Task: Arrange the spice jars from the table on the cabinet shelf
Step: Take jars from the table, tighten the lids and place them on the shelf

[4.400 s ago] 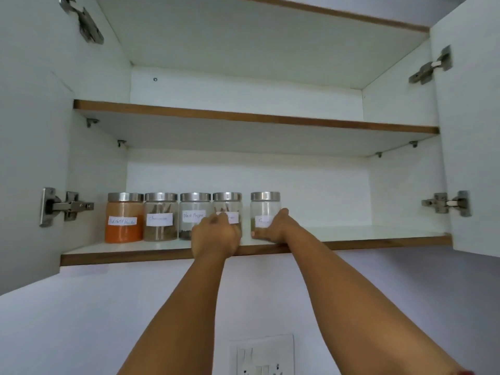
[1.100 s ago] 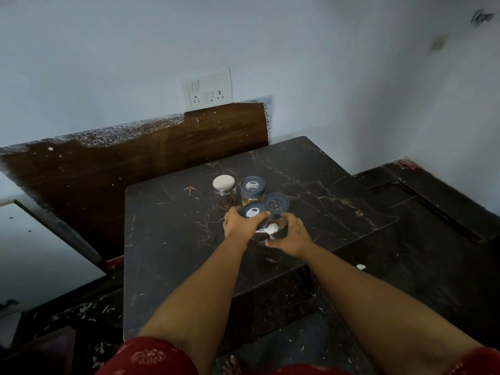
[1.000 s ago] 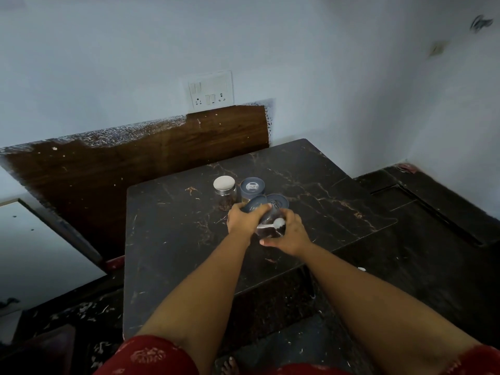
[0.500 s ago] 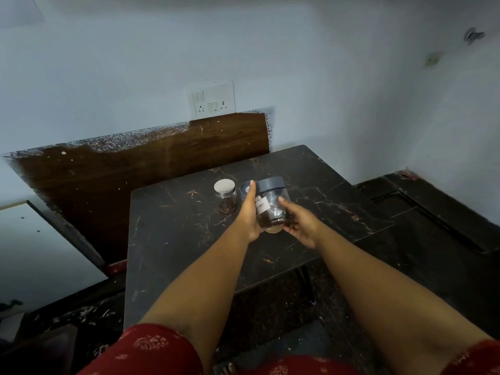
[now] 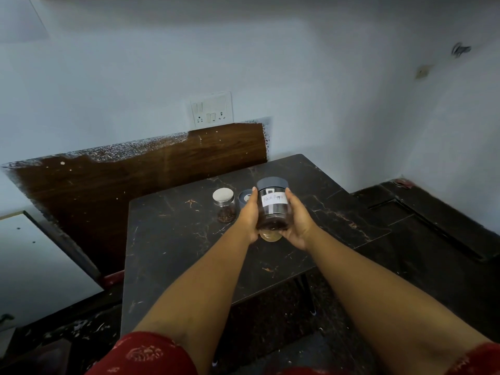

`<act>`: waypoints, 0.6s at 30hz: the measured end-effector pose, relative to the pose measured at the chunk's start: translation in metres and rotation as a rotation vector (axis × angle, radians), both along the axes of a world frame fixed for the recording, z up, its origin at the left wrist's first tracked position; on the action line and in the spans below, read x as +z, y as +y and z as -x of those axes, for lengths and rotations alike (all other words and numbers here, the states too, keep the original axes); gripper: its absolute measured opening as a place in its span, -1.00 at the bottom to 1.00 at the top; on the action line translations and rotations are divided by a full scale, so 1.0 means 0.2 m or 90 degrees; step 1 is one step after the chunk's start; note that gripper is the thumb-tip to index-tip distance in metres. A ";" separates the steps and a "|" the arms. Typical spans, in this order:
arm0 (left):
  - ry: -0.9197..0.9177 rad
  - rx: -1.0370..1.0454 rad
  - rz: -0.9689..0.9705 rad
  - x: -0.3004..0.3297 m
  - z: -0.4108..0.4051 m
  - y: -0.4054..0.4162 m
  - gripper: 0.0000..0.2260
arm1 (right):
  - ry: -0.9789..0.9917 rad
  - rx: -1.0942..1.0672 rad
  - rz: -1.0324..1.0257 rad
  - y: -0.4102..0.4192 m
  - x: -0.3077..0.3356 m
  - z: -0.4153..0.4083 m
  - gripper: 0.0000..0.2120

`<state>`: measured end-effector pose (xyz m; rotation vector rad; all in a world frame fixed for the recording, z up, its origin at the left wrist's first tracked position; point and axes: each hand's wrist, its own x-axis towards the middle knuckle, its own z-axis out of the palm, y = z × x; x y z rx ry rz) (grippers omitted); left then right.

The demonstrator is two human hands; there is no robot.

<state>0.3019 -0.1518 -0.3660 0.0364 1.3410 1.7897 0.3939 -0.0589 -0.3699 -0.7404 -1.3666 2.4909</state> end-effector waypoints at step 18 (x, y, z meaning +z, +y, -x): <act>0.168 0.055 0.029 0.49 0.29 0.12 -0.55 | 0.038 0.010 -0.168 0.07 0.40 0.30 -0.21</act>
